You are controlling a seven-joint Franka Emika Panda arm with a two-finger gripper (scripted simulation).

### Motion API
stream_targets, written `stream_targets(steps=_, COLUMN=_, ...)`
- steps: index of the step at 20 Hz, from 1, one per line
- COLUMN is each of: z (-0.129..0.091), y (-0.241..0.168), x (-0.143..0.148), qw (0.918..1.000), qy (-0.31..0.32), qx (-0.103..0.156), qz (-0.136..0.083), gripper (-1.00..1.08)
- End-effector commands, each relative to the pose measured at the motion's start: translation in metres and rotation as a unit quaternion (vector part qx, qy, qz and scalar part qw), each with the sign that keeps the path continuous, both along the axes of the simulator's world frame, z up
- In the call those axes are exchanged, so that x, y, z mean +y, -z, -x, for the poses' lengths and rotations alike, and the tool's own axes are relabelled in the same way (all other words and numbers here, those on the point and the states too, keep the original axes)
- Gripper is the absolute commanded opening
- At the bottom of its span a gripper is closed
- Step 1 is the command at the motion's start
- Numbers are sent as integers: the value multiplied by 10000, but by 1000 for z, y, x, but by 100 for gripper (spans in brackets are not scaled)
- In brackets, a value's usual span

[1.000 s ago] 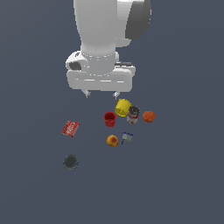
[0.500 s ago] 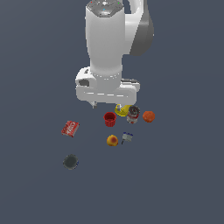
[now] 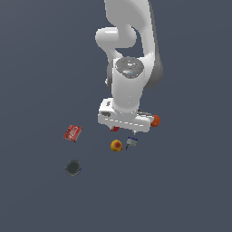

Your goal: Pick up a designated object from a clutter of objects.

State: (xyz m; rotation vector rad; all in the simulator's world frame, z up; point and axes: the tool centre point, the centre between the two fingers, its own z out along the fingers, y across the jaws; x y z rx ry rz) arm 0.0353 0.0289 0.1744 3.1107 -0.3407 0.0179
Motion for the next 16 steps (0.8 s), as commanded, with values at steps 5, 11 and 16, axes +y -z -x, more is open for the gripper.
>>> stream_targets(steps=5, z=1, y=65, x=31, qw=9993, qy=359, qx=23, qz=-39, gripper=100)
stream_targets(steps=11, z=5, y=100, x=47, qw=9984, qy=553, qx=40, qz=-62, gripper=100)
stream_targets(steps=16, z=8, y=111, x=53, qw=9981, qy=617, qx=46, qz=-70, gripper=100)
